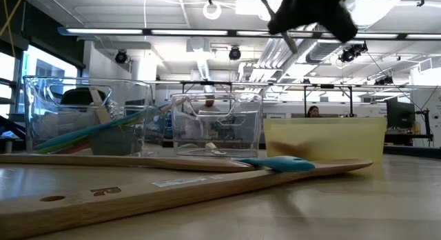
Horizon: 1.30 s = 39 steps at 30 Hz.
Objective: Pick & Place Kitchen Items
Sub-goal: Put the blue knife into the right transparent bin
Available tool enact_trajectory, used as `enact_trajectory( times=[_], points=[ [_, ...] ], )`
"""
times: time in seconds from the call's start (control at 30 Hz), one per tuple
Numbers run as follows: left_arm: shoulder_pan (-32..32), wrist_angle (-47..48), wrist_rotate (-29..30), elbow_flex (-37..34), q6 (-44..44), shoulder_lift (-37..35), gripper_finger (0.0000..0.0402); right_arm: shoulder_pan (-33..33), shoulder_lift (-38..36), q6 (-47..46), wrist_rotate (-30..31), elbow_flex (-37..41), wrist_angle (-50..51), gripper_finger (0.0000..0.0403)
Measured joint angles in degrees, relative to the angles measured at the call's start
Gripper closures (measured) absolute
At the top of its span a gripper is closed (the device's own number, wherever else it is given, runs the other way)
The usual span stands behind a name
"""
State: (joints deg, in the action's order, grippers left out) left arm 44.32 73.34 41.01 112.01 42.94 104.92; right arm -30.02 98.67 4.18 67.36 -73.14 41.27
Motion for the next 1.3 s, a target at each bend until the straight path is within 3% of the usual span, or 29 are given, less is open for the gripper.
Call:
enact_trajectory(
  times=[0.23, 0.5, 0.67, 0.97, 1.1, 1.3],
  points=[
    [-2.1, 3.7, 1.8, 0.0, 0.5, 0.0, 0.0219, 9.4, 0.0, 4.2, -1.2, 0.0, 9.0, 0.0375],
    [-3.0, 10.3, -0.8, 0.0, 10.4, 0.0, 0.0219, 18.6, 0.0, 20.5, 2.1, 0.0, 8.6, 0.0375],
    [-1.2, 12.1, -1.4, -2.2, 18.4, 0.4, 0.0219, 23.6, 0.0, 38.6, 3.4, 0.0, 1.0, 0.0375],
    [2.6, 7.9, -5.8, -13.1, 33.1, 0.4, 0.0219, 29.6, 0.0, 69.9, -1.4, 0.0, -17.5, 0.0375],
    [3.5, 6.7, -6.0, -16.5, 35.7, 0.5, 0.0219, 30.5, 0.7, 75.3, -5.2, 0.0, -20.8, 0.0375],
    [2.4, 7.8, -2.9, -17.5, 34.8, 0.4, 0.0219, 30.2, 5.5, 74.3, -8.0, 0.0, -20.6, 0.0375]
  ],
)
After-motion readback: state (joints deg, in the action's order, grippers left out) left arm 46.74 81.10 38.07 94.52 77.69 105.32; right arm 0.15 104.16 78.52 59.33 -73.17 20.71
